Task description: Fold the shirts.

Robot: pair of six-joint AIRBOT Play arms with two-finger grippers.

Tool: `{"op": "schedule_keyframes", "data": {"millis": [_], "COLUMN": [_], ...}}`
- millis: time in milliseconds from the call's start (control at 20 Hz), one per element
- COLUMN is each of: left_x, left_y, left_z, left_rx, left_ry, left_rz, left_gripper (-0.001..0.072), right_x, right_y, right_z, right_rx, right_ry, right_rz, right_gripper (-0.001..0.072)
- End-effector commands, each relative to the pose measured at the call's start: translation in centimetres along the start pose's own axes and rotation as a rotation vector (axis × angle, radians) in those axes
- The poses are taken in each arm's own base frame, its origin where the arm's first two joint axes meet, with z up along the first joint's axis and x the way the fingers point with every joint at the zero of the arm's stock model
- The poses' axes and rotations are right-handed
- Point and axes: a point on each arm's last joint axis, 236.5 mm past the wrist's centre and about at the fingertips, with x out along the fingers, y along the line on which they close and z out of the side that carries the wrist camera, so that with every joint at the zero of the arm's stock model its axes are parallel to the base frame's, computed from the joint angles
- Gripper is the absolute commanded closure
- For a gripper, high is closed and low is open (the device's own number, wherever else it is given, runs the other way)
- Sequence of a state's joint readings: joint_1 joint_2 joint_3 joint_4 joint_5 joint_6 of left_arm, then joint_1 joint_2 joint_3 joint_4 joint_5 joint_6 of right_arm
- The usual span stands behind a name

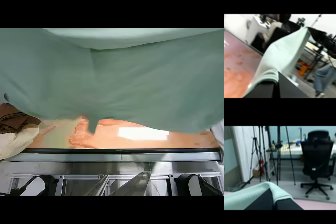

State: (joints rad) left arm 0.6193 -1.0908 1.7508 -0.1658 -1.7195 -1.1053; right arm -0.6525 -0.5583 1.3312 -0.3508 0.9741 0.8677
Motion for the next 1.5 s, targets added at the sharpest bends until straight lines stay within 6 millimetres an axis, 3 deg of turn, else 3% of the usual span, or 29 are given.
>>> {"op": "schedule_keyframes", "data": {"millis": [0,150,250,350,500,700,800,900,1000,1200,1350,1450], "left_x": [-0.7,-1.5,-1.7,-0.7,2.5,6.7,8.5,10.2,11.4,10.8,9.0,8.3], "left_y": [-4.4,-1.8,3.0,8.6,17.1,29.7,34.6,38.8,41.8,46.0,45.4,43.7], "left_z": [2.4,1.4,-0.6,-4.3,-11.1,-21.4,-25.3,-28.5,-30.4,-31.6,-31.3,-32.5], "left_rx": [0.101,0.0,-0.139,-0.29,-0.479,-0.678,-0.753,-0.816,-0.853,-0.916,-0.933,-0.939], "left_ry": [-0.062,-0.07,-0.045,0.044,0.184,0.361,0.405,0.436,0.446,0.309,0.256,0.344], "left_rz": [0.118,0.099,0.096,0.105,0.093,0.143,0.114,0.095,0.093,0.142,0.066,0.022], "left_gripper": [0.0681,0.0681,0.0681,0.0681,0.0681,0.0681,0.0681,0.0683,0.0683,0.0682,0.0682,0.0683], "right_x": [-0.9,-0.6,0.7,2.4,5.3,9.3,11.4,13.7,16.0,19.0,18.0,15.3], "right_y": [2.1,0.8,-0.6,-2.7,-6.1,-9.3,-9.8,-10.1,-10.6,-12.2,-11.1,-9.8], "right_z": [2.5,0.8,-2.2,-6.7,-16.5,-33.2,-40.5,-46.1,-49.1,-50.9,-51.3,-52.1], "right_rx": [-0.04,-0.027,0.029,0.135,0.32,0.511,0.561,0.616,0.684,0.741,0.727,0.727], "right_ry": [-0.028,0.042,0.145,0.268,0.458,0.677,0.762,0.781,0.757,0.726,0.778,0.888], "right_rz": [0.017,-0.018,0.009,0.055,0.083,0.054,0.042,0.036,0.056,0.071,0.148,0.227], "right_gripper": [0.0694,0.0694,0.0694,0.0694,0.0694,0.0694,0.0694,0.0694,0.0694,0.0694,0.0695,0.0695]}}
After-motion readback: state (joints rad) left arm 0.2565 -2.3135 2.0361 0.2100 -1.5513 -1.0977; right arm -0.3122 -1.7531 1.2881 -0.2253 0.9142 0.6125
